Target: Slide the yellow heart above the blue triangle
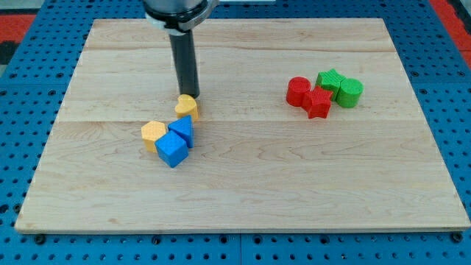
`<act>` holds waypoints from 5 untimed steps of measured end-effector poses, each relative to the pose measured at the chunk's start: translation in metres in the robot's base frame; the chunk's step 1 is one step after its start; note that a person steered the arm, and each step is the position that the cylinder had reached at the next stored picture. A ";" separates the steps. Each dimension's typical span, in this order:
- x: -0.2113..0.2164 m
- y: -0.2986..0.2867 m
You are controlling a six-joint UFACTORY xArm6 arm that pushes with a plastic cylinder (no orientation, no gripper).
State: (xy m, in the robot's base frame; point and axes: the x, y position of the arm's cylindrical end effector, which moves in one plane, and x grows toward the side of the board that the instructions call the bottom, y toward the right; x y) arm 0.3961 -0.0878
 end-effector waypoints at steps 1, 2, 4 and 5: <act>0.001 -0.009; -0.002 -0.003; 0.011 -0.013; 0.011 -0.017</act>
